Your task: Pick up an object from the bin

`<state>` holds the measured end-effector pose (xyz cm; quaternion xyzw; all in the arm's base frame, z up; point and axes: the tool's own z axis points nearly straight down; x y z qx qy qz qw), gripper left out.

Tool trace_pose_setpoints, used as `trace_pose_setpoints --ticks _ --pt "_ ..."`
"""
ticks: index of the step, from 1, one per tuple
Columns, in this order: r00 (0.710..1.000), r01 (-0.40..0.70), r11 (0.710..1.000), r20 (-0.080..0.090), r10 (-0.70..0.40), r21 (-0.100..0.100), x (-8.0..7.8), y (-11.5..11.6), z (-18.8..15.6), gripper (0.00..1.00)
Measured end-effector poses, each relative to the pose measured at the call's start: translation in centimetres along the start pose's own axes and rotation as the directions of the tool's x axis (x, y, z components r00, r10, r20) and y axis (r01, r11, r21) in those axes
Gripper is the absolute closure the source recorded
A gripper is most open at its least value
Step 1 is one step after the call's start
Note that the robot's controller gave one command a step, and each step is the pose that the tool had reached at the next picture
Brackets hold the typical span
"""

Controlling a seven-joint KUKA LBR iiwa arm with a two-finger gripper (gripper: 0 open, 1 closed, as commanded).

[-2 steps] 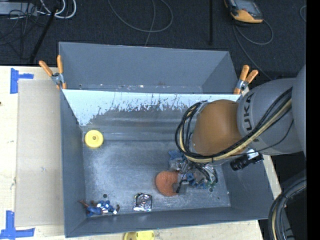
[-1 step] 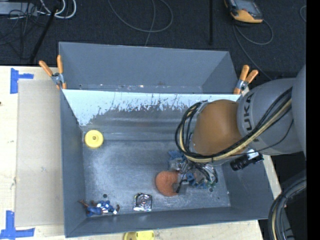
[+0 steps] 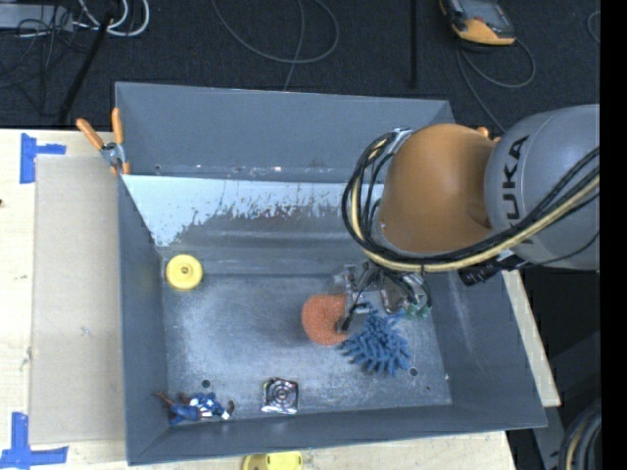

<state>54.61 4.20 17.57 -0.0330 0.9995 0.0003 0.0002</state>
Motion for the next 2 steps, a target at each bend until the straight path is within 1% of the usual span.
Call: trace_pose_setpoints --ticks 1,2 --pt "1.000 -0.001 1.000 0.000 0.001 0.000 0.0 0.0 0.0 1.00" --pt "1.000 -0.023 1.000 0.002 0.023 0.000 0.3 -0.1 -14.1 1.00"
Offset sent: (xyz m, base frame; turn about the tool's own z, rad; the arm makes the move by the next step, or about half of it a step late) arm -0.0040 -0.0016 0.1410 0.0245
